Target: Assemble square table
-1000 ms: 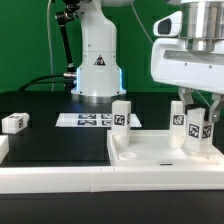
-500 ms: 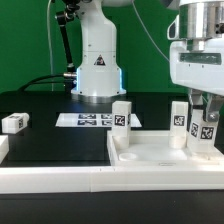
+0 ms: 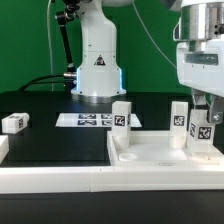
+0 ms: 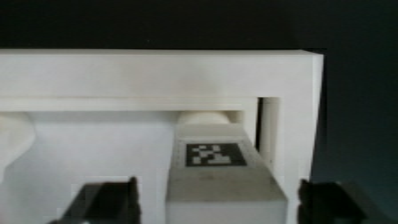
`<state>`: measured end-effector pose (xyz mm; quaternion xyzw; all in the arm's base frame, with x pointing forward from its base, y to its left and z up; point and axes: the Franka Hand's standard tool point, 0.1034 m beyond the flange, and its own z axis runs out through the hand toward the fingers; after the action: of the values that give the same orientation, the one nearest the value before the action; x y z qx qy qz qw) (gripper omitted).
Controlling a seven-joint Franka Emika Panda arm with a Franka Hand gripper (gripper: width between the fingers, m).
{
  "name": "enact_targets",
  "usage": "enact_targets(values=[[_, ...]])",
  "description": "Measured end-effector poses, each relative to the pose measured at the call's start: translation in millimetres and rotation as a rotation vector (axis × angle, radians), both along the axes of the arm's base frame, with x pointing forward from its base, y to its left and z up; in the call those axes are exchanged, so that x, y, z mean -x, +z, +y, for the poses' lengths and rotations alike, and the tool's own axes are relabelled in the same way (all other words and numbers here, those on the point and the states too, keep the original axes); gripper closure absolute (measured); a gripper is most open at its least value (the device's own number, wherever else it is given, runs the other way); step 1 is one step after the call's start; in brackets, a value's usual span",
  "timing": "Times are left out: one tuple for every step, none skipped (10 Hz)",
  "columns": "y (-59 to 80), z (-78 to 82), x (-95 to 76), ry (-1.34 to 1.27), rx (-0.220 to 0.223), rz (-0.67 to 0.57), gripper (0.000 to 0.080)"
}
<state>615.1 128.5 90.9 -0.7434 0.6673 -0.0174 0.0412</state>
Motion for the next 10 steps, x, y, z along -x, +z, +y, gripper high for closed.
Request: enact_targets(values=[[0.7, -4.6, -1.6, 0.068, 0.007, 0.007, 0.0224], [-0.2, -6.3, -4.4, 0.127, 0.014, -0.009, 0.0165], [-1.4, -6.9, -6.6, 0.188, 0.023, -0.038, 0.0154], [-2.0, -7.3, -6.0, 0.279, 0.032, -0.04, 0.0154], [-2.1, -7.3, -6.0, 0.365, 0.041, -0.043, 0.0154], [-2.4, -7.3, -5.9, 0.448, 0.049, -0.045, 0.0151], [-2.7, -7.3, -5.6, 0.528, 0.057, -0.046, 0.0151], [-4.2, -6.6, -3.2, 0.632, 0.071, -0.027, 0.0151], [-4.1, -6.7, -3.6, 0.744, 0.086, -0.024, 0.0151], [-3.4, -5.8, -3.8, 0.835, 0.095, -0.022, 0.0151]])
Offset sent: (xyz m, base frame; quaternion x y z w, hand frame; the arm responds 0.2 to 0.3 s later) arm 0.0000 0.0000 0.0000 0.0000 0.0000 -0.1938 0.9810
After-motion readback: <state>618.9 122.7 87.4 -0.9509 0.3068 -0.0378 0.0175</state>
